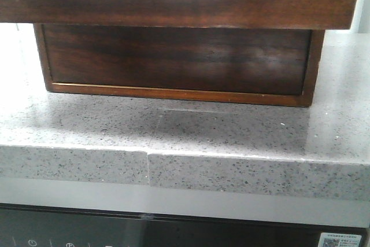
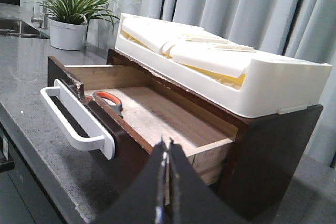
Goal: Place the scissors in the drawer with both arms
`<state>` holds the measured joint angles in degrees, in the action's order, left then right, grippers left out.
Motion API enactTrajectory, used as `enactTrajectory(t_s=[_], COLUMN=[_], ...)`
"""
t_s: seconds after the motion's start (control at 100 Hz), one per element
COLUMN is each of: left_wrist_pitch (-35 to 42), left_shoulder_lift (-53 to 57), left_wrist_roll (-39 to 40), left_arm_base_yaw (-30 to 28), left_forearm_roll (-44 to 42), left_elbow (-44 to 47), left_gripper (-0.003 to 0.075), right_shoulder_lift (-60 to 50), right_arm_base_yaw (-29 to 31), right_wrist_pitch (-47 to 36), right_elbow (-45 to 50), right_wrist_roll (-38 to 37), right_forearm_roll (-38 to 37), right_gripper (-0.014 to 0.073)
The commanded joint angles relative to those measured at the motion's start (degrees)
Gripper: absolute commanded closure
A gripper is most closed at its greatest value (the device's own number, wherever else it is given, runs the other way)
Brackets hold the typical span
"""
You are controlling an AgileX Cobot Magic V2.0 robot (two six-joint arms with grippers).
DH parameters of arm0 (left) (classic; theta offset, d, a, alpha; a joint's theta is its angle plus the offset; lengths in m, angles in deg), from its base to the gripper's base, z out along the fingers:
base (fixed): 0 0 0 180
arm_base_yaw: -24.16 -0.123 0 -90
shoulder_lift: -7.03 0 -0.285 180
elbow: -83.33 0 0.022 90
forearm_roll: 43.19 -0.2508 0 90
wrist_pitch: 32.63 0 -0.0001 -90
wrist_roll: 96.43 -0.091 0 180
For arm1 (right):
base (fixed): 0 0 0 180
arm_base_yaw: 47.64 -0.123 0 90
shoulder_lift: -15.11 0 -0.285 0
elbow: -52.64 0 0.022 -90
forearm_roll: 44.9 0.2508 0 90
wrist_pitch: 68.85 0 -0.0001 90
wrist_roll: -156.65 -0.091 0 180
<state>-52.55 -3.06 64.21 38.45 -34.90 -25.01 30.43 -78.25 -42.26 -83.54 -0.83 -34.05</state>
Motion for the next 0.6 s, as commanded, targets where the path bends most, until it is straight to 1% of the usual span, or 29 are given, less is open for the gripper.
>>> enactTrajectory(t_s=[0.0, 0.05, 0.12, 0.22, 0.26, 0.33, 0.59], left_wrist_pitch=[9.75, 11.49, 12.60, 12.11, 8.87, 7.29, 6.01], left_shoulder_lift=[-0.70, -0.70, -0.70, 0.79, 1.79, 3.93, 4.53], left_wrist_roll=[12.45, 15.93, 18.10, 22.77, 22.89, 22.89, 22.89], left_arm_base_yaw=[-0.08, -0.08, -0.08, -0.08, -0.08, -0.22, -0.80], left_forearm_roll=[-8.29, -11.82, -11.96, -11.48, -11.48, -12.09, -11.09], left_elbow=[1.00, 2.40, 4.26, 6.56, 6.44, 6.44, 6.44], left_gripper=[0.0740, 0.0740, 0.0740, 0.0740, 0.0740, 0.0740, 0.0740], right_shoulder_lift=[0.77, 0.77, 0.77, 0.77, 0.77, 0.77, 0.87], right_arm_base_yaw=[0.28, 0.28, 0.28, 0.28, 0.28, 0.28, 0.28], right_wrist_pitch=[-4.84, -4.84, -4.84, -4.84, -4.84, -4.84, -4.84], right_elbow=[-1.25, -1.25, -1.25, -1.25, -1.25, -1.25, -1.25], right_wrist_roll=[-0.10, -0.10, -0.10, -0.10, -0.10, -0.10, -0.10], right_forearm_roll=[-0.29, -0.29, -0.29, -0.29, -0.29, -0.29, -0.29], right_gripper=[0.0639, 0.0639, 0.0639, 0.0639, 0.0639, 0.0639, 0.0639])
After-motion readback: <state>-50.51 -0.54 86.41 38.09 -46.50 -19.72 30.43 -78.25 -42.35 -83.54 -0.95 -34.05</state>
